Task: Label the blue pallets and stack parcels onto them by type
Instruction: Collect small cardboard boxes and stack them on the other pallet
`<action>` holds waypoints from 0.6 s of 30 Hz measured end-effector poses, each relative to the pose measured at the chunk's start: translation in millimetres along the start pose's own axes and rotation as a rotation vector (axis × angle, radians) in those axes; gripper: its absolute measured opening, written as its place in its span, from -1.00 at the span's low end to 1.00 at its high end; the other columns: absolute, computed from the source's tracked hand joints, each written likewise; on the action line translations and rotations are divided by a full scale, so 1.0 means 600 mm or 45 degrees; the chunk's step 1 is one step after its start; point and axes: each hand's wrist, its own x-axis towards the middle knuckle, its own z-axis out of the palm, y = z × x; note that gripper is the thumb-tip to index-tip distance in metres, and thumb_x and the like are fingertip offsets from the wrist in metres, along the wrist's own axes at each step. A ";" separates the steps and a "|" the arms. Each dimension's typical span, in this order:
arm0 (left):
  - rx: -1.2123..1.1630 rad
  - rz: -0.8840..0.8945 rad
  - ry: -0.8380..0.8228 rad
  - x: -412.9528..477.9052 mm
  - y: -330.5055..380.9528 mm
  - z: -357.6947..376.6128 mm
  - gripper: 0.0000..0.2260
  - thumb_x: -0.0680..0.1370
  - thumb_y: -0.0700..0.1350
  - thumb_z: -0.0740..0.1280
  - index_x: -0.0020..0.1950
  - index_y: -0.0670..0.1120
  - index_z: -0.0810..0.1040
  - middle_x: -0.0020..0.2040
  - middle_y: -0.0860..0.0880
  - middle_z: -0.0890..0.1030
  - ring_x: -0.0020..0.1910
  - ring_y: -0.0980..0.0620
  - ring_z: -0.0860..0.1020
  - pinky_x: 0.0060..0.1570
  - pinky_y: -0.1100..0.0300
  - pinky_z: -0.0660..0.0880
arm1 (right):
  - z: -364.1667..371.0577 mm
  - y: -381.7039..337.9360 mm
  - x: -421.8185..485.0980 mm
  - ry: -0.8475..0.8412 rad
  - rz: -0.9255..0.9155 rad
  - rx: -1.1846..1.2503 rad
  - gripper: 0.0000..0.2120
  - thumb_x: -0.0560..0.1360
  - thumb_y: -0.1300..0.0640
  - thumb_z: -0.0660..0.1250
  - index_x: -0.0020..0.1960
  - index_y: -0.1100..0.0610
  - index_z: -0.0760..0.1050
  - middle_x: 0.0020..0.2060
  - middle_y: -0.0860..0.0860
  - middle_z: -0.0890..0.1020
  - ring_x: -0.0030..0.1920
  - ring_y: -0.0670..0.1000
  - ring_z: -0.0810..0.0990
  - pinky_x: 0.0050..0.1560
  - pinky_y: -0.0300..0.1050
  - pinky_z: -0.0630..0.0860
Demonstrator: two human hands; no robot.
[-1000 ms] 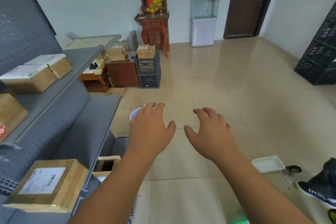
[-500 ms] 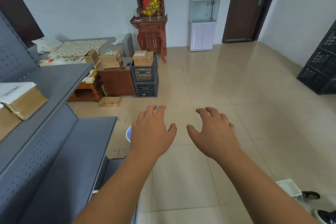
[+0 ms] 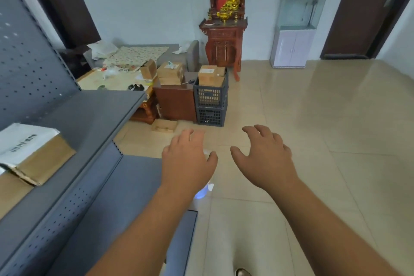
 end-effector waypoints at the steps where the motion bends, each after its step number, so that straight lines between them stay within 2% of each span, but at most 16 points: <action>1: 0.018 -0.037 0.016 0.016 -0.005 0.001 -0.55 0.54 0.17 0.30 0.40 0.06 0.43 0.37 0.03 0.46 0.31 -0.07 0.45 0.18 -0.02 0.39 | 0.006 -0.008 0.023 -0.003 -0.042 0.010 -0.42 0.51 -0.26 0.23 0.48 -0.09 0.32 0.50 -0.04 0.35 0.45 0.14 0.34 0.38 0.22 0.33; 7: 0.089 -0.266 0.068 0.091 -0.029 0.007 -0.50 0.55 0.18 0.28 0.47 0.10 0.34 0.46 0.04 0.40 0.39 -0.05 0.39 0.26 -0.02 0.38 | 0.032 -0.048 0.148 -0.081 -0.322 0.047 -0.42 0.50 -0.26 0.24 0.46 -0.07 0.35 0.47 -0.04 0.38 0.42 0.14 0.37 0.35 0.19 0.36; 10: 0.134 -0.419 0.116 0.109 -0.044 0.001 -0.50 0.55 0.20 0.27 0.47 0.11 0.34 0.45 0.06 0.41 0.37 -0.04 0.42 0.24 -0.02 0.39 | 0.045 -0.078 0.196 -0.116 -0.467 0.078 -0.45 0.50 -0.24 0.26 0.42 -0.06 0.40 0.40 -0.03 0.45 0.37 0.13 0.41 0.30 0.14 0.38; 14: 0.190 -0.620 0.157 0.106 -0.080 -0.021 -0.51 0.56 0.19 0.24 0.46 0.07 0.35 0.45 0.04 0.41 0.38 -0.07 0.41 0.29 -0.06 0.37 | 0.065 -0.142 0.229 -0.227 -0.660 0.173 -0.44 0.50 -0.23 0.26 0.45 -0.05 0.38 0.41 -0.03 0.44 0.37 0.16 0.40 0.34 0.15 0.39; 18: 0.261 -0.807 0.266 0.068 -0.121 -0.062 -0.50 0.55 0.19 0.25 0.46 0.09 0.37 0.42 0.03 0.43 0.36 -0.08 0.43 0.27 -0.08 0.40 | 0.087 -0.220 0.223 -0.280 -0.869 0.304 -0.45 0.46 -0.14 0.35 0.40 0.02 0.44 0.33 0.04 0.51 0.32 0.20 0.44 0.30 0.17 0.41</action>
